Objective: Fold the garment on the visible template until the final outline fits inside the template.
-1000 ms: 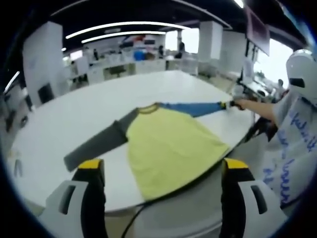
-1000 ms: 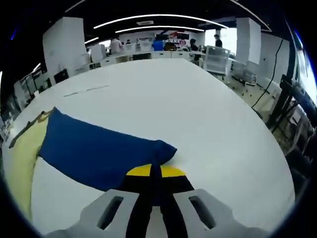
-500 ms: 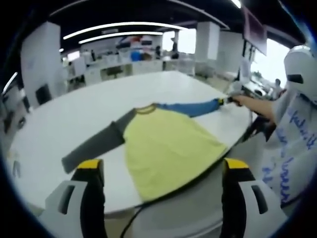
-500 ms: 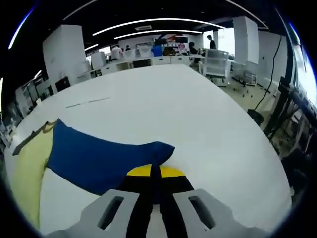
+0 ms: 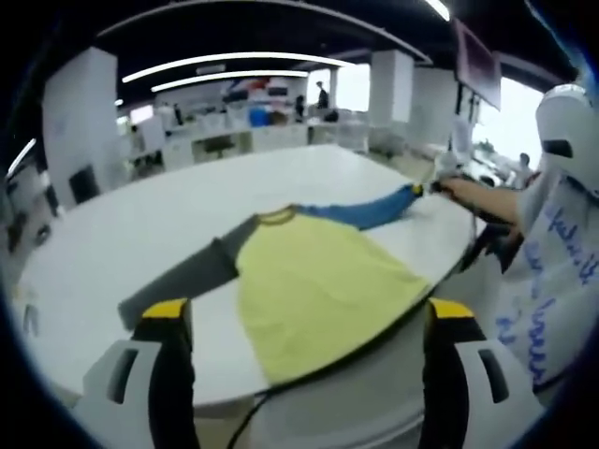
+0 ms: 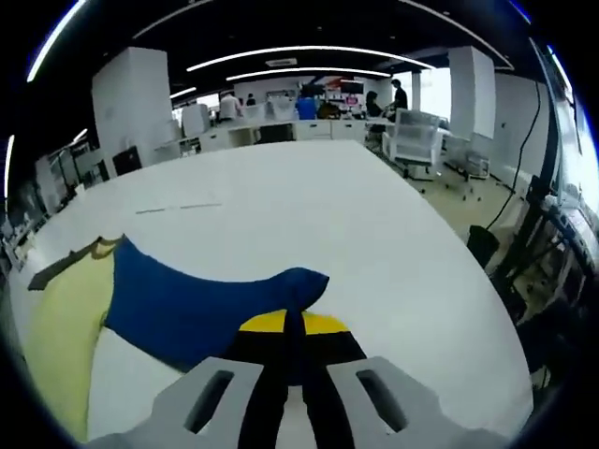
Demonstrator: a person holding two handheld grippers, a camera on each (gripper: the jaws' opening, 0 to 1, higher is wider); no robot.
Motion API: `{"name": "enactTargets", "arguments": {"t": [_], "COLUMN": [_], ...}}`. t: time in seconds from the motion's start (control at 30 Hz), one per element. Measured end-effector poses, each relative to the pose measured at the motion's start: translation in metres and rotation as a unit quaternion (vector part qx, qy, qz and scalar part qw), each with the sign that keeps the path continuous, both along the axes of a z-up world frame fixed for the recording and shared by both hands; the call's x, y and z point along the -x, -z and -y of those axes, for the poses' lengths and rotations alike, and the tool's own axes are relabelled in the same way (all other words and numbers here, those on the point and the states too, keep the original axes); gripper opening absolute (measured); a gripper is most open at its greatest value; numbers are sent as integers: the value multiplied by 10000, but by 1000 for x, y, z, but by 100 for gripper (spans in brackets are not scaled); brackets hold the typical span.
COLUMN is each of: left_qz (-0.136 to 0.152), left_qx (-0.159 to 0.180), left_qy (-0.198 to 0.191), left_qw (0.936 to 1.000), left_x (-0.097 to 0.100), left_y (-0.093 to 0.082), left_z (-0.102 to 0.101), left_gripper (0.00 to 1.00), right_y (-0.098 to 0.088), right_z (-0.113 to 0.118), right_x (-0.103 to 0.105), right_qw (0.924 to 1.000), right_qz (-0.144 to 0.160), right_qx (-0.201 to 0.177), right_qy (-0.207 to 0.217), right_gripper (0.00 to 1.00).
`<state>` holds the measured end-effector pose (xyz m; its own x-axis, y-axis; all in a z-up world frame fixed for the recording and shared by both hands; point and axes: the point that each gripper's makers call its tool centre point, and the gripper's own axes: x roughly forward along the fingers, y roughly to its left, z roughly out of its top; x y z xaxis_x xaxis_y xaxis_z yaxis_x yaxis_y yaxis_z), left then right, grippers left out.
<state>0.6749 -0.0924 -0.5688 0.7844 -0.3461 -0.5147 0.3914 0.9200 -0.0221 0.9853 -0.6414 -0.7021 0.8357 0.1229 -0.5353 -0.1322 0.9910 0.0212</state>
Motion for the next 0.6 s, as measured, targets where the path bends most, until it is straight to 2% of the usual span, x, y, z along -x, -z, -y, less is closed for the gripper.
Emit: {"name": "enactTargets", "arguments": {"t": [0.2, 0.37, 0.6], "left_qz": [194, 184, 138], "left_qx": [63, 53, 41], "left_qy": [8, 66, 227], "left_qw": [9998, 9998, 9996], "left_x": [0, 4, 10], "left_y": [-6, -3, -1], "left_z": [-1, -1, 5], "left_gripper": [99, 99, 100], "right_y": [-25, -44, -60], "right_z": [-18, -34, -58], "right_x": [-1, -4, -7], "right_qw": [9995, 9984, 9967], "right_qz": [250, 454, 587], "right_qx": [-87, -127, -154], "right_qy": [-172, -316, -539], "right_gripper": [4, 3, 3]}}
